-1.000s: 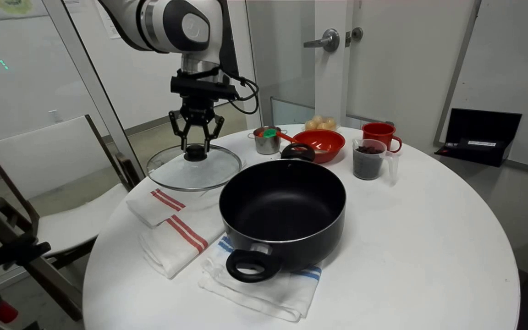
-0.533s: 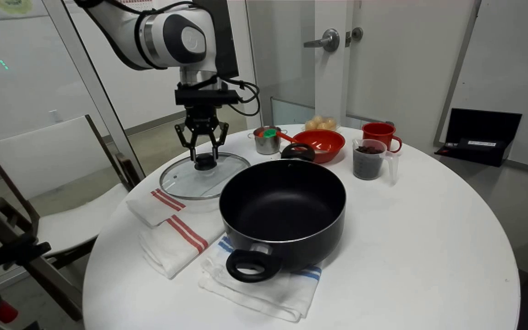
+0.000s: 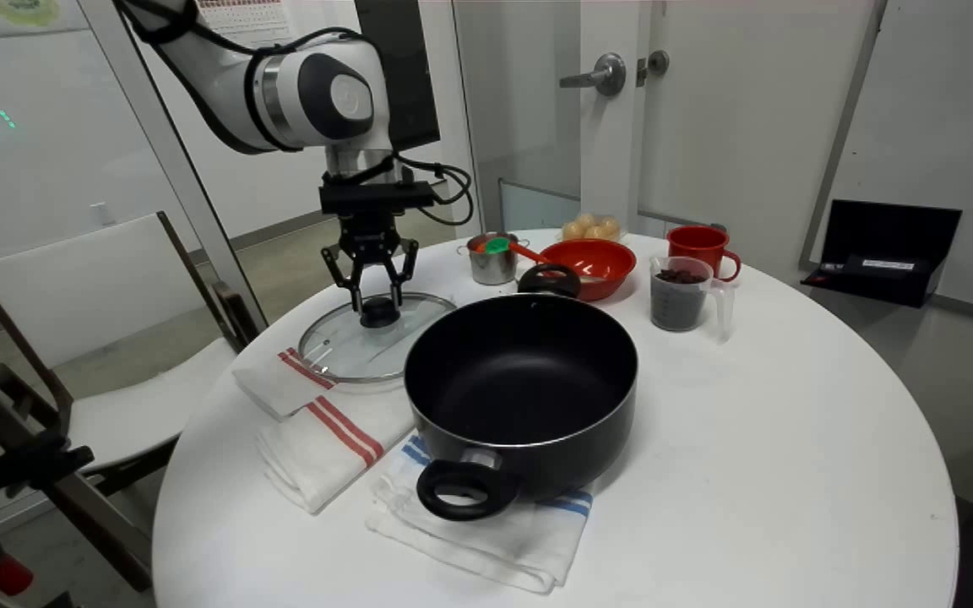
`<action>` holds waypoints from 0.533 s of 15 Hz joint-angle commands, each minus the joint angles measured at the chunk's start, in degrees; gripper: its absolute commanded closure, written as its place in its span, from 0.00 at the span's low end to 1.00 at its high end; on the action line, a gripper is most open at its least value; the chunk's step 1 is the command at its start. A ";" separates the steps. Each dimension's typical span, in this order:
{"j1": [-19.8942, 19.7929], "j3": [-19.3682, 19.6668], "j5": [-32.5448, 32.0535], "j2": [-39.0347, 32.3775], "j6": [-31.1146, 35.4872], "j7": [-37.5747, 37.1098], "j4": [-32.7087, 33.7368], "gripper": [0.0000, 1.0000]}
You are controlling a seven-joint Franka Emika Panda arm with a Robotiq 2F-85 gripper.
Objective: Remove the lid from the pot.
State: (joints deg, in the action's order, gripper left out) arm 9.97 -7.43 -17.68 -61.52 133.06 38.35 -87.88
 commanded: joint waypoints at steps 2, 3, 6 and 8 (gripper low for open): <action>0.67 1.58 -2.70 -0.11 3.12 -2.93 -0.98 0.75; 0.62 1.68 -2.93 -0.20 3.87 -3.19 -1.26 0.75; 0.80 1.91 -3.76 -0.31 6.67 -3.83 -2.27 0.75; 0.74 1.83 -4.21 -0.22 7.59 -4.30 -2.79 0.75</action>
State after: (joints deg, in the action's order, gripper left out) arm 9.99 -6.34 -19.94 -62.35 137.56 36.13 -89.03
